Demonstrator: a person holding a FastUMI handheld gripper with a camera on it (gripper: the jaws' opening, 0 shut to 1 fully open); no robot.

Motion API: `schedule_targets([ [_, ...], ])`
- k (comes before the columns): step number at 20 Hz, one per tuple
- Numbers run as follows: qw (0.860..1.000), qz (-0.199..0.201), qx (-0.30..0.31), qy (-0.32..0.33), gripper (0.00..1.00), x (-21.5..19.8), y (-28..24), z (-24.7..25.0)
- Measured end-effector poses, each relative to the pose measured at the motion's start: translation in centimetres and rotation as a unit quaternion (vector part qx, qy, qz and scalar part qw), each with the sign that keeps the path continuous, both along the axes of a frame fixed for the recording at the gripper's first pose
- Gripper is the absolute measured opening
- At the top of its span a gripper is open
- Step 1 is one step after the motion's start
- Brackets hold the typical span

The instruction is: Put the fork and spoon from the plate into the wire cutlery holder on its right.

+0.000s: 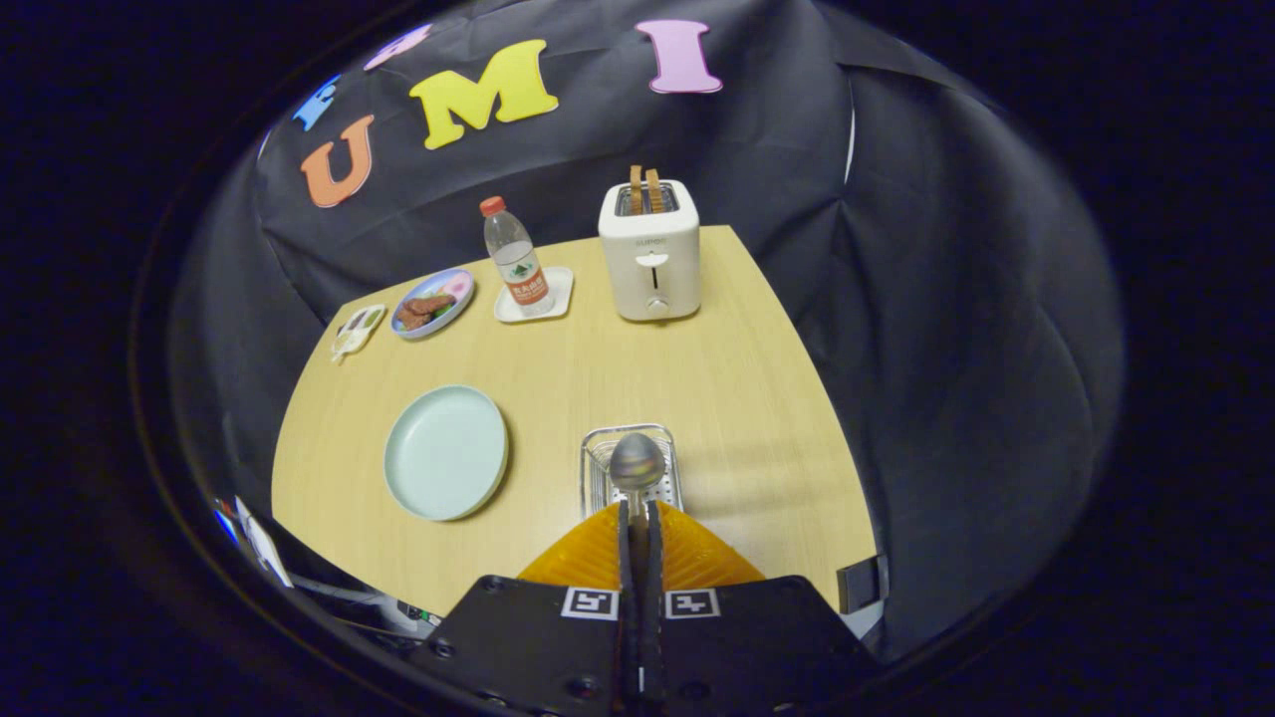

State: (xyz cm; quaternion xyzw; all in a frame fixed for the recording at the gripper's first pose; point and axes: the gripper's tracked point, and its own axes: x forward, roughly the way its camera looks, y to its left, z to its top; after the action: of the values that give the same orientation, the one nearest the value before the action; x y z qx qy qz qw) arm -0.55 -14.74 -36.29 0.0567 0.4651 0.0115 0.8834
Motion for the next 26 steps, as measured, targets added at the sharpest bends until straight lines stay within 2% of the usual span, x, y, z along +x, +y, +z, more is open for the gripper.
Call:
schedule_targets([
  [6,1.000,-0.004,0.000,0.031,0.02,0.5,0.4,-1.3],
  [7,0.999,-0.004,-0.001,0.032,0.05,0.6,0.4,-1.1],
  [11,1.000,-0.001,-0.006,0.000,0.05,1.9,0.7,0.2],
  [13,1.000,0.006,-0.007,-0.018,0.22,1.9,1.3,1.4],
  [14,1.000,0.006,-0.008,-0.026,0.34,2.0,1.4,1.9],
  [19,0.997,0.007,0.001,-0.078,0.52,2.0,3.4,5.2],
  [20,0.996,0.010,0.005,-0.091,0.58,2.0,4.1,5.9],
  [22,0.993,0.016,0.015,-0.117,0.76,2.3,5.5,7.9],
  [26,0.979,0.024,0.042,-0.197,0.90,2.3,8.0,13.7],
])
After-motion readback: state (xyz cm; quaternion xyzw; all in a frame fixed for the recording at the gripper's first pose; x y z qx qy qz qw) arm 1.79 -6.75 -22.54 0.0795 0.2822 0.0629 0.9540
